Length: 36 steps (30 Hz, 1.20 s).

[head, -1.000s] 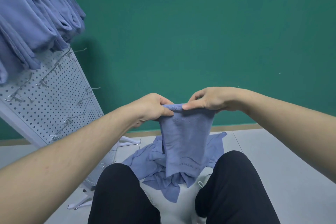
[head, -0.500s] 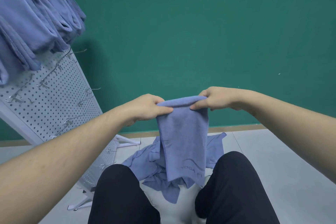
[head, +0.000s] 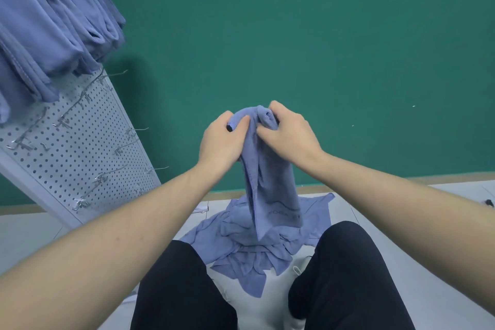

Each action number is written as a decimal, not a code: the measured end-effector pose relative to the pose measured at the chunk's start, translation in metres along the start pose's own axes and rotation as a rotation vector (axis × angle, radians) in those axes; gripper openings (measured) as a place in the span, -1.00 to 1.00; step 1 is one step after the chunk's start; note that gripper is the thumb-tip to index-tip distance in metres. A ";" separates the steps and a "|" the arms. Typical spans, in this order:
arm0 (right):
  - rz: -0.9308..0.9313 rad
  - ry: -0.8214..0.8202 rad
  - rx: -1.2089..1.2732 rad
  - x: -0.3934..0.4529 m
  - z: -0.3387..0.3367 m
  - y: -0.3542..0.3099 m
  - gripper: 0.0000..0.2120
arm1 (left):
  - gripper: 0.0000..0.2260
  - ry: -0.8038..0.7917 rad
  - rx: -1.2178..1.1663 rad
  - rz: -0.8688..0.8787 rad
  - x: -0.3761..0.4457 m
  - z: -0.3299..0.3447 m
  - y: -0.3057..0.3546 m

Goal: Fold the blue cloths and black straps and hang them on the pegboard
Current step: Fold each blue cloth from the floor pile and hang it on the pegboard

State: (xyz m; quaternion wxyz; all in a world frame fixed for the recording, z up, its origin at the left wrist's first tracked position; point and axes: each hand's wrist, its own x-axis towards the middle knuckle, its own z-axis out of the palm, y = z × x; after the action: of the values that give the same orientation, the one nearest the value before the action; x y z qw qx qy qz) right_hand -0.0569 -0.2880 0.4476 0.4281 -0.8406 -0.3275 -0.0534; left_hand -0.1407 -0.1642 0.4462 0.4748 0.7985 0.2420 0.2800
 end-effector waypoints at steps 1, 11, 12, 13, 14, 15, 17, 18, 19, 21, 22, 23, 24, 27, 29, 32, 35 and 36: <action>0.025 -0.009 0.009 0.000 0.003 -0.002 -0.68 | -0.69 -0.001 -0.039 -0.013 0.000 0.002 0.002; 0.040 -0.220 0.298 -0.011 0.008 -0.007 -0.80 | -0.68 -0.119 -0.334 -0.128 -0.006 0.004 -0.002; 0.036 -0.240 0.343 -0.012 0.006 -0.007 -0.77 | -0.58 -0.135 -0.345 -0.133 -0.007 0.002 -0.003; 0.037 -0.261 0.390 -0.012 0.005 -0.007 -0.75 | -0.49 -0.138 -0.325 -0.138 -0.007 0.001 -0.005; 0.051 -0.287 0.442 -0.013 0.002 -0.007 -0.71 | -0.46 -0.126 -0.297 -0.142 -0.007 0.000 -0.007; 0.066 -0.308 0.495 -0.013 0.001 -0.006 -0.68 | -0.50 -0.111 -0.284 -0.142 -0.005 -0.001 -0.010; 0.080 -0.256 0.566 -0.013 -0.001 0.000 -0.72 | -0.70 -0.099 -0.307 -0.147 -0.001 -0.003 -0.013; 0.089 -0.188 0.559 -0.011 0.000 0.006 -0.75 | -0.78 -0.104 -0.334 -0.153 0.000 -0.004 -0.012; 0.110 -0.134 0.530 -0.009 0.002 0.013 -0.73 | -0.82 -0.112 -0.366 -0.159 0.002 -0.005 -0.011; 0.160 -0.135 0.498 -0.009 0.007 0.025 -0.56 | -0.80 -0.121 -0.447 -0.181 0.004 -0.005 -0.007; 0.184 -0.182 0.518 -0.010 0.011 0.030 -0.51 | -0.78 -0.118 -0.511 -0.205 0.005 -0.006 -0.006; 0.200 -0.240 0.546 -0.011 0.014 0.034 -0.52 | -0.75 -0.118 -0.588 -0.239 0.007 -0.006 -0.005; 0.207 -0.301 0.573 -0.013 0.017 0.035 -0.56 | -0.74 -0.123 -0.663 -0.276 0.007 -0.007 -0.003; 0.204 -0.433 0.642 -0.016 0.029 0.039 -0.69 | -0.78 -0.118 -0.827 -0.319 0.007 -0.009 -0.001; 0.213 -0.519 0.635 -0.015 0.034 0.041 -0.75 | -0.79 -0.060 -0.917 -0.311 0.009 -0.014 -0.003; 0.222 -0.589 0.556 -0.011 0.040 0.042 -0.85 | -0.75 0.041 -1.009 -0.345 0.015 -0.028 -0.016; 0.189 -0.529 0.556 0.000 0.047 0.041 -0.87 | -0.75 0.078 -1.028 -0.408 0.016 -0.043 -0.038; 0.171 -0.508 0.552 0.004 0.049 0.040 -0.89 | -0.77 0.086 -1.013 -0.420 0.015 -0.049 -0.047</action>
State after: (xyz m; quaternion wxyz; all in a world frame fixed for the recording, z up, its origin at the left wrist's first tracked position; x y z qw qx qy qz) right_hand -0.0390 -0.2654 0.3911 0.5464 -0.7045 -0.3538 0.2827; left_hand -0.1681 -0.1035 0.4265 0.8350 0.3926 0.2504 0.2932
